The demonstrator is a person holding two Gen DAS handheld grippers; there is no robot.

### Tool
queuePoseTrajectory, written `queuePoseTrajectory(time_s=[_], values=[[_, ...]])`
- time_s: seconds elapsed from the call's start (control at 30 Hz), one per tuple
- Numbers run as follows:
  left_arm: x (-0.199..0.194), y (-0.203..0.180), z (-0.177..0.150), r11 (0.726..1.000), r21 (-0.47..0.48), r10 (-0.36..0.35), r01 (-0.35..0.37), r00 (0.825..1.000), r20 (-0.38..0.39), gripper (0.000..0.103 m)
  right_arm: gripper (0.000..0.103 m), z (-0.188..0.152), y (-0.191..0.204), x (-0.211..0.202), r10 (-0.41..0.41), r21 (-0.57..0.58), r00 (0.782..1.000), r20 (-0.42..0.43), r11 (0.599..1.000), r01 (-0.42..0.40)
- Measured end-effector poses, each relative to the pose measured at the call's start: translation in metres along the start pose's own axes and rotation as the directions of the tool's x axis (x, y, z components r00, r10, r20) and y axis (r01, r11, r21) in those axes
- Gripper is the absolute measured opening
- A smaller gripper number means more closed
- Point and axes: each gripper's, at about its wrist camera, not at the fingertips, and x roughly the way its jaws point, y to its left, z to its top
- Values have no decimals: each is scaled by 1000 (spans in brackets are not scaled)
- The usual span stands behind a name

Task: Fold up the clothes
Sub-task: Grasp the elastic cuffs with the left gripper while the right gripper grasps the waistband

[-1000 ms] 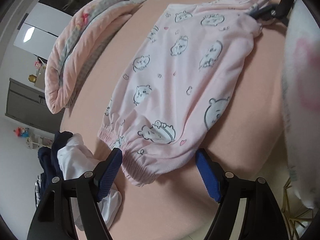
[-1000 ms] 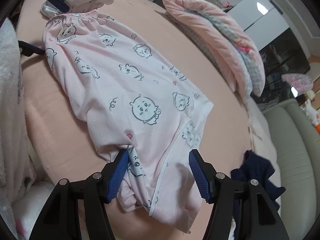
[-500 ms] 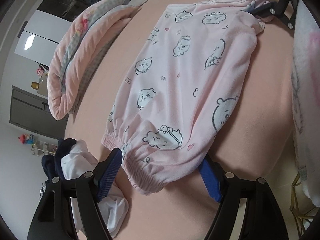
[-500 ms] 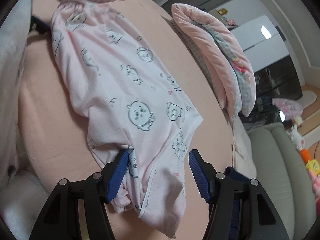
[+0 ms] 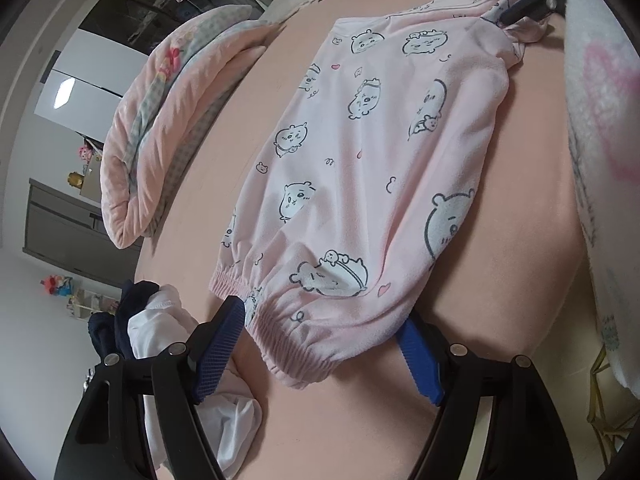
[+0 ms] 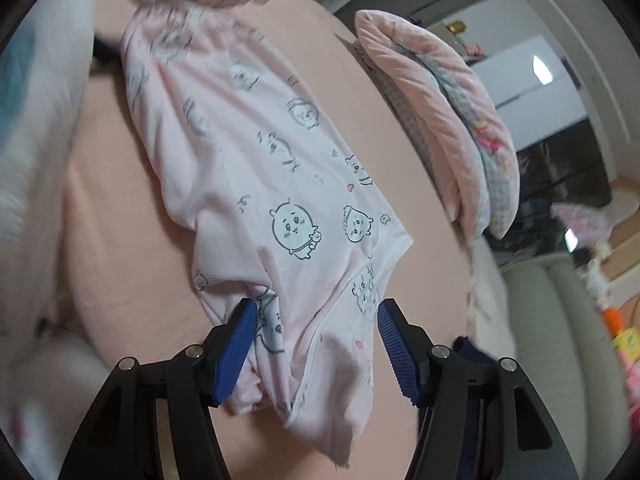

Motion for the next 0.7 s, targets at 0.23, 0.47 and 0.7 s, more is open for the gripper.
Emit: queuePoseTrajectory(time_s=[0.23, 0.47, 0.7], values=[[1, 2, 2, 999, 20, -27, 27, 1000, 4, 64, 62, -14, 4, -13, 31, -65, 999, -14, 997, -32], [0, 0, 3, 996, 2, -84, 84, 996, -20, 39, 62, -27, 29, -14, 20, -240, 1000, -10, 971, -22], [7, 17, 2, 978, -139, -166, 158, 985, -46, 38, 62, -31, 33, -4, -13, -317, 1000, 6, 948, 14]])
